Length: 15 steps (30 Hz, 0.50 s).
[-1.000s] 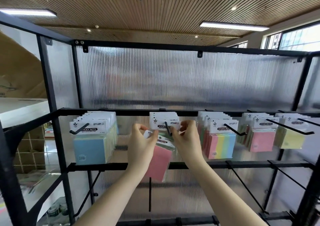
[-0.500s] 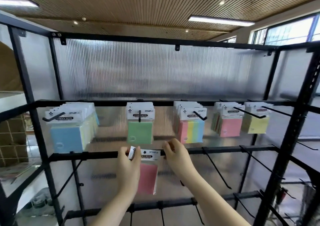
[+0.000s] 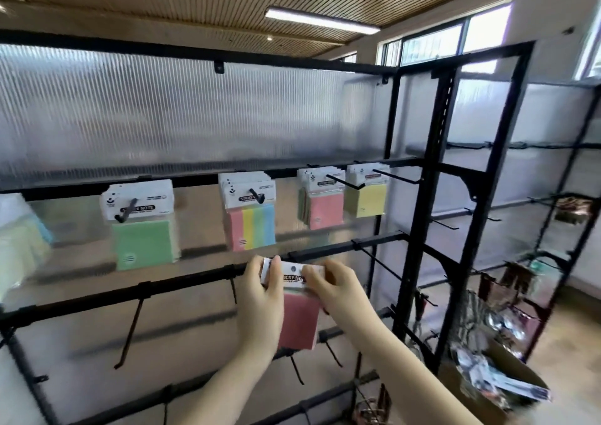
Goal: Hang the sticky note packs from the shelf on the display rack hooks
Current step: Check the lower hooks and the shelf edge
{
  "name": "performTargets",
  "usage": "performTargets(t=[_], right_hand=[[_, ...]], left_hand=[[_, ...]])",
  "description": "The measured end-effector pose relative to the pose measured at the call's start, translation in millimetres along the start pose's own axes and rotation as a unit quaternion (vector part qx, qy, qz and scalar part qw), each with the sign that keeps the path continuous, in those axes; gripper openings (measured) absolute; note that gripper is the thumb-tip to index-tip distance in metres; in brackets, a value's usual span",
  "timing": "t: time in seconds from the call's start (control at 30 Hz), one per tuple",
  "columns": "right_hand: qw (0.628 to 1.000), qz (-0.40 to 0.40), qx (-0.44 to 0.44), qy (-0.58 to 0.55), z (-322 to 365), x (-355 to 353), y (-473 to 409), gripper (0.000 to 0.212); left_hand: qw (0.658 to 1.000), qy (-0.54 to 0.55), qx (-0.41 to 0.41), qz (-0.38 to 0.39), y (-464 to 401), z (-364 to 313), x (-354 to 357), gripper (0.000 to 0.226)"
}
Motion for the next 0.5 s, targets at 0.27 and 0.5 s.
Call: performTargets(t=[0.27, 0.5], right_hand=[[0.985, -0.132, -0.068, -0.085, 23, -71, -27, 0.019], [0.969, -0.161, -0.113, -0.148, 36, -99, -84, 0.011]], left_hand=[[0.992, 0.099, 0.041, 0.066, -12, -54, 80, 0.033], [0.984, 0.151, 0.015, 0.092, -49, -64, 131, 0.017]])
Point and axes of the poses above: each hand's wrist, its own y-axis away from the middle knuckle, its own x-axis out of the palm, z = x × y, the point moved 8 cm from there along -y, towards the middle knuckle, and after that the axes turned 9 degrees about -z, right-handed, at the moved point
